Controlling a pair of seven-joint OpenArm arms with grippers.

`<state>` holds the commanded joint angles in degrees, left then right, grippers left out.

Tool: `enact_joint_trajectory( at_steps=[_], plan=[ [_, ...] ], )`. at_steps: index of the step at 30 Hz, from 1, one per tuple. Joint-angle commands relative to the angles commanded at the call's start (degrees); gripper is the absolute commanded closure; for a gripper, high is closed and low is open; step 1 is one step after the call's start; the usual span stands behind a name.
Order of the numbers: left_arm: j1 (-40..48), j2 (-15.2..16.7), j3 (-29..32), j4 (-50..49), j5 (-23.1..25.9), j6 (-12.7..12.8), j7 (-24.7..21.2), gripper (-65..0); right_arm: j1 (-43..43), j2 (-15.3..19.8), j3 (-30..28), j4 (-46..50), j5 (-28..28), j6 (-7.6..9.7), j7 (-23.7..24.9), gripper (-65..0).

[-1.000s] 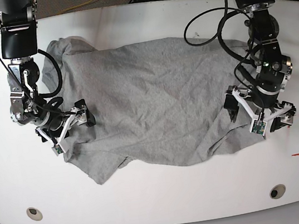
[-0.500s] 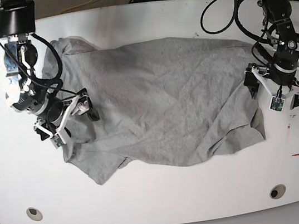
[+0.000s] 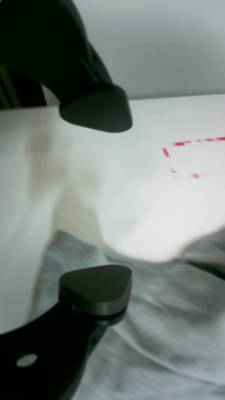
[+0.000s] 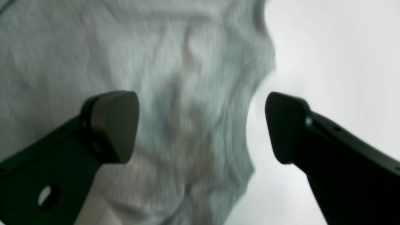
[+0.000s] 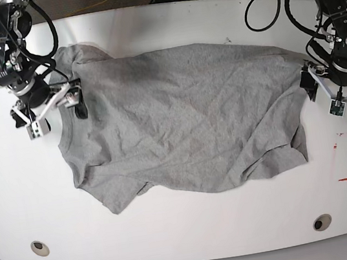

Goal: Layout the t-shirt on the table in an organized manner, then fold the t-shirt properly
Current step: 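Lift the shirt with both grippers and pull it toward the robot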

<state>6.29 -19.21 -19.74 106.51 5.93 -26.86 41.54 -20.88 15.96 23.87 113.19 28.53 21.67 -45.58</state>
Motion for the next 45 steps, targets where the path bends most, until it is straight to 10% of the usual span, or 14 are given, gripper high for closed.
enact_joint_trajectory(
  at_steps=[24, 33, 45],
  plan=[
    [-0.18, -0.97, -0.70, -0.09, 0.00, 0.18, 0.00, -65.0, -5.80, -4.48, 4.31, -8.88, 0.00, 0.09, 0.09, -60.3],
    [-0.18, -0.97, -0.70, -0.44, 0.09, 0.26, 0.00, -65.0, -4.84, -4.57, 3.87, -12.48, 0.00, 3.60, 0.18, -58.6],
    [-0.26, -0.97, -0.53, -0.53, 0.09, 0.26, 0.00, -65.0, -0.88, -6.15, 3.78, -12.22, 0.00, 5.36, -5.45, 0.0]
  ],
)
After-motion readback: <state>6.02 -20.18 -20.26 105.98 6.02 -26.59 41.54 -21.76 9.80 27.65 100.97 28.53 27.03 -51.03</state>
